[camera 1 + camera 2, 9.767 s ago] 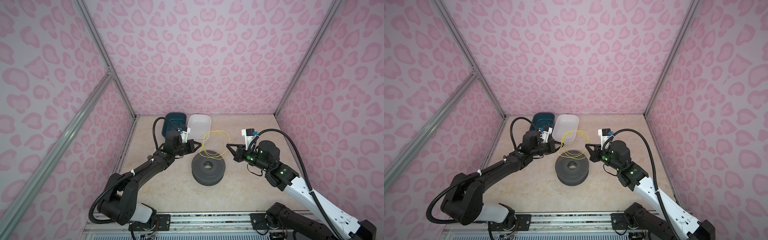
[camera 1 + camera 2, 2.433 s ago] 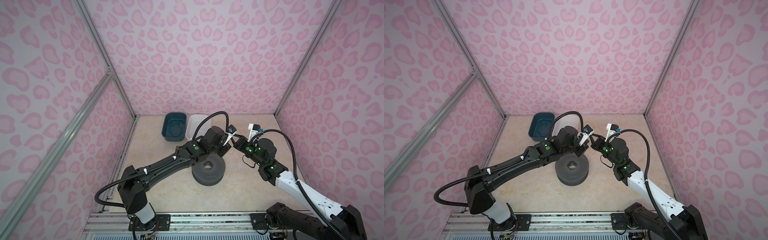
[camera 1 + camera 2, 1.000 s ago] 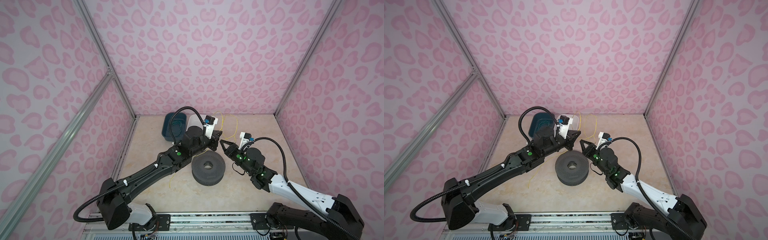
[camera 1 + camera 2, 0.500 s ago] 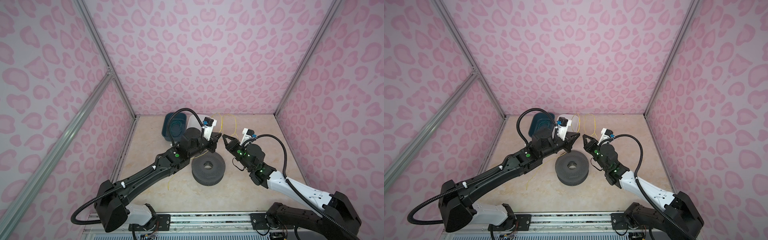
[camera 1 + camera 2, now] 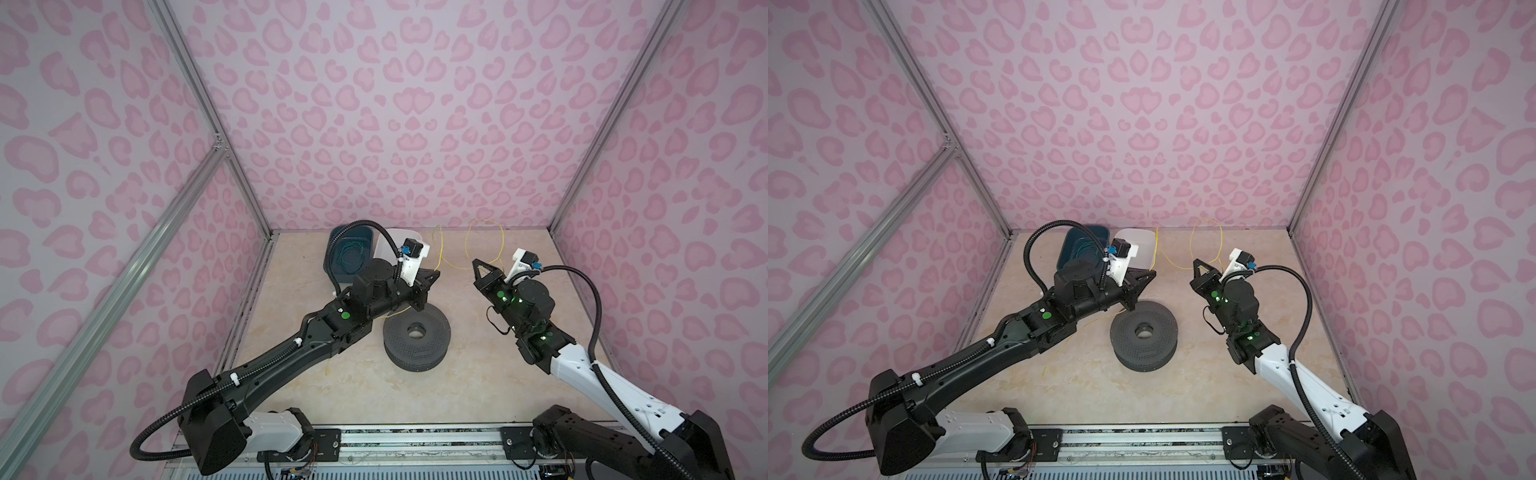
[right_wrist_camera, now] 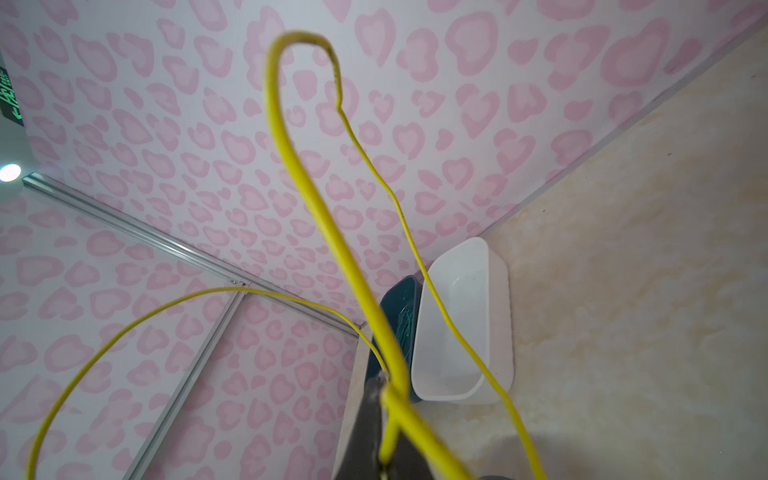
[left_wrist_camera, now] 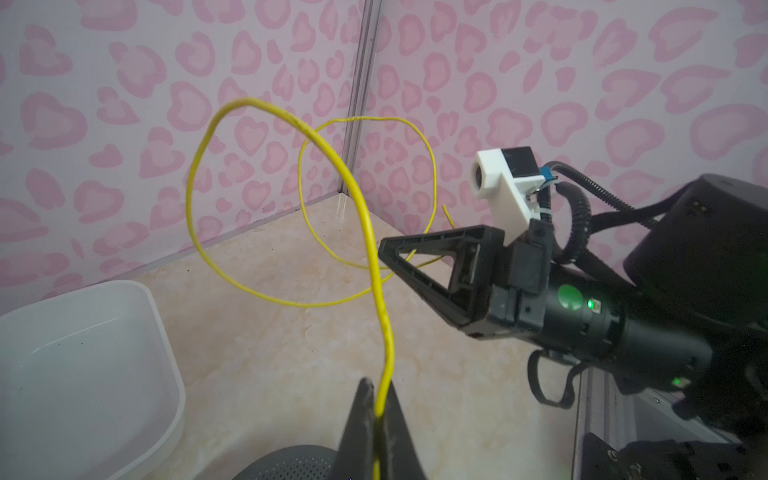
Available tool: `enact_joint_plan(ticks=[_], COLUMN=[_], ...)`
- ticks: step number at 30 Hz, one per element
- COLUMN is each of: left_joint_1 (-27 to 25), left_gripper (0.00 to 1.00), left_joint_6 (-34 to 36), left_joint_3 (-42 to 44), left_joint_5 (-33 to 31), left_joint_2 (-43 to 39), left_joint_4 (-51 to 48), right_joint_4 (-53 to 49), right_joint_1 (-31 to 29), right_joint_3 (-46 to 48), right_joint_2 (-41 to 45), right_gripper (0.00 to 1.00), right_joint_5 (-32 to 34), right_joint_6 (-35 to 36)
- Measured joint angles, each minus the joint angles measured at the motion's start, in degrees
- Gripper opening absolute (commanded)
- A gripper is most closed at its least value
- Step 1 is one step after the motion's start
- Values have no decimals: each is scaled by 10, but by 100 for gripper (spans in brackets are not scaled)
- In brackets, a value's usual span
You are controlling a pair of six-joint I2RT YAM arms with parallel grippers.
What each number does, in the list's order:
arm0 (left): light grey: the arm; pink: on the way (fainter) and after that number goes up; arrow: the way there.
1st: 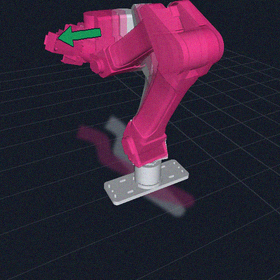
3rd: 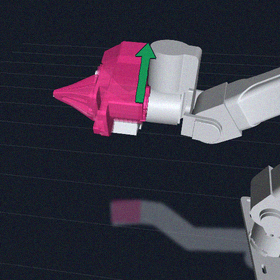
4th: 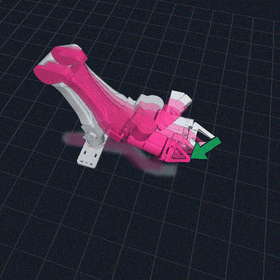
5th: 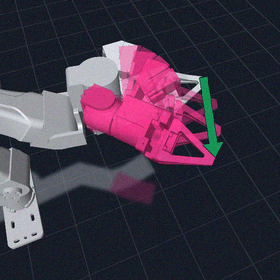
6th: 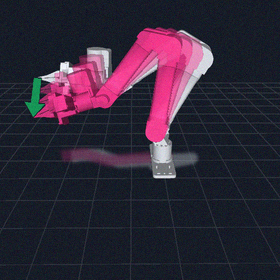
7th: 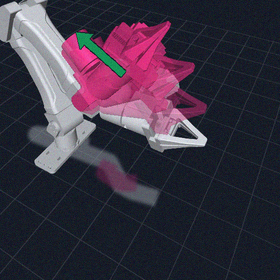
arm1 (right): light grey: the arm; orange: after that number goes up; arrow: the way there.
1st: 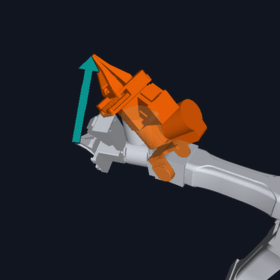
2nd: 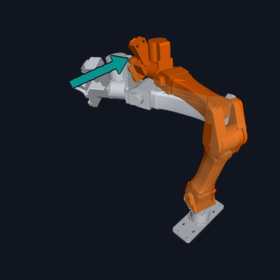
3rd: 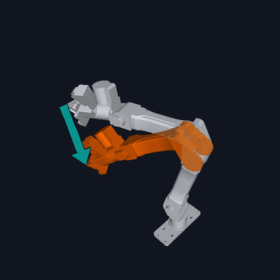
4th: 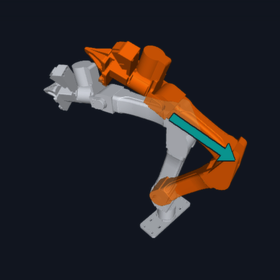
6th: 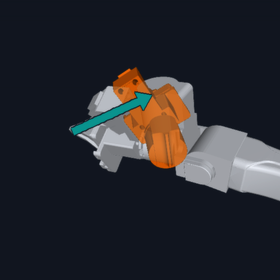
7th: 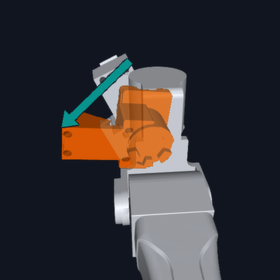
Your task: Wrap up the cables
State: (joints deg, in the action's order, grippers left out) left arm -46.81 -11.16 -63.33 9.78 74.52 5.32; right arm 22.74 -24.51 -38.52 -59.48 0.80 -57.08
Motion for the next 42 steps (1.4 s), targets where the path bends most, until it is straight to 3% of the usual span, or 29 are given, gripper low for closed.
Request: enact_joint_plan(ticks=[5,9,17,30,42], left_joint_1=[5,7,17,13,12], left_gripper=[4,4,4,4,4], left_joint_6=[15,22,37,98,129], left_joint_3=[23,51,66,29,34], left_joint_5=[39,36,-70,-170,-231], left_joint_2=[-25,-58,-97,-60,-45], left_joint_4=[-29,-50,-120,-294,-315], right_joint_4=[-21,-29,-25,2,13], right_joint_1=[107,173,272,352,369], right_joint_3=[-12,-17,-22,-35,-42], right_joint_2=[13,19,20,-9,-32], right_gripper=[0,0,0,0,0], right_joint_5=[-40,-72,-126,-200,-272], right_joint_6=[7,7,-20,-69,-97])
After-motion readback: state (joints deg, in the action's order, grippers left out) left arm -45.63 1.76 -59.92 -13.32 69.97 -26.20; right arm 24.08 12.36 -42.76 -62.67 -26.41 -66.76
